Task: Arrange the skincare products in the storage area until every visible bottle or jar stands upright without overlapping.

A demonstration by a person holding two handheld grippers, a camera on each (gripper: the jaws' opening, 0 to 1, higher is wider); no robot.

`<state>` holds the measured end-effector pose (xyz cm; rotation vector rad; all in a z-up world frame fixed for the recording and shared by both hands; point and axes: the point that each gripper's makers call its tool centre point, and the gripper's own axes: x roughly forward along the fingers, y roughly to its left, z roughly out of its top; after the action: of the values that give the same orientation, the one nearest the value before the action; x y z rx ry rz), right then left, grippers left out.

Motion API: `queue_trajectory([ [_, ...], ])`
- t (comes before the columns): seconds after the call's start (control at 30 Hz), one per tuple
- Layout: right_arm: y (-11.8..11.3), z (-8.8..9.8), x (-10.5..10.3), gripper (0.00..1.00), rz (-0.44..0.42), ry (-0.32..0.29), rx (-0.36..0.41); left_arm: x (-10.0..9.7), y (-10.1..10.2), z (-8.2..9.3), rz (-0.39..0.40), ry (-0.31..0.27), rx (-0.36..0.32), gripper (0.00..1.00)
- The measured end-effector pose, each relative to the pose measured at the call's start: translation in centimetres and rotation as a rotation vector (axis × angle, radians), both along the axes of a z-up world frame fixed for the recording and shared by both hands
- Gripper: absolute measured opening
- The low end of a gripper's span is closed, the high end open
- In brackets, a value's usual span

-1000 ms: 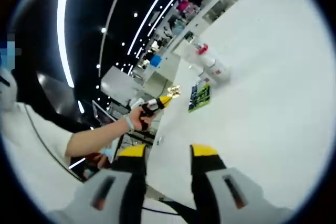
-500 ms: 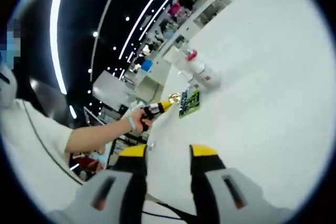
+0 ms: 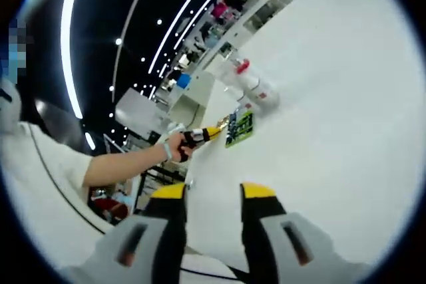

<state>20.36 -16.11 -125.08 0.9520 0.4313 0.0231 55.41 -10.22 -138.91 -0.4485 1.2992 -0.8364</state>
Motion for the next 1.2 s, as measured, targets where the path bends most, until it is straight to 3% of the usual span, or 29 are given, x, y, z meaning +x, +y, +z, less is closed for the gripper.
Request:
queue_trajectory([
  [0.37, 0.3, 0.3, -0.6, 0.3, -0.008, -0.017, 0.003, 0.2, 0.8, 0.0, 0.011, 0.042, 0.044, 0.07],
  [0.5, 1.0, 0.3, -1.1, 0.3, -0.006, -0.02, 0.008, 0.6, 1.2, 0.2, 0.018, 0.05, 0.04, 0.15],
  [0.7, 1.8, 0.4, -1.3, 0.3, -0.006, -0.032, 0.008, 0.8, 2.0, 1.2, 0.03, 0.003, 0.057, 0.31],
  [0.9, 2.9, 0.4, -0.8, 0.3, 0.021, -0.048, 0.011, -0.3, 4.9, 2.0, -0.082, -0.172, 0.154, 0.45],
  [1.03, 4.0, 0.4, 0.1, 0.3, 0.064, -0.063, 0.018, -0.8, 6.7, 3.3, -0.081, -0.272, 0.165, 0.46],
  [1.1, 4.4, 0.5, 0.5, 0.3, 0.085, -0.071, 0.016, -1.1, 8.8, 4.3, -0.085, -0.38, 0.189, 0.48],
  [1.2, 5.2, 0.6, 1.0, 0.3, 0.117, -0.08, 0.021, -1.4, 11.6, 4.2, -0.08, -0.444, 0.25, 0.55],
])
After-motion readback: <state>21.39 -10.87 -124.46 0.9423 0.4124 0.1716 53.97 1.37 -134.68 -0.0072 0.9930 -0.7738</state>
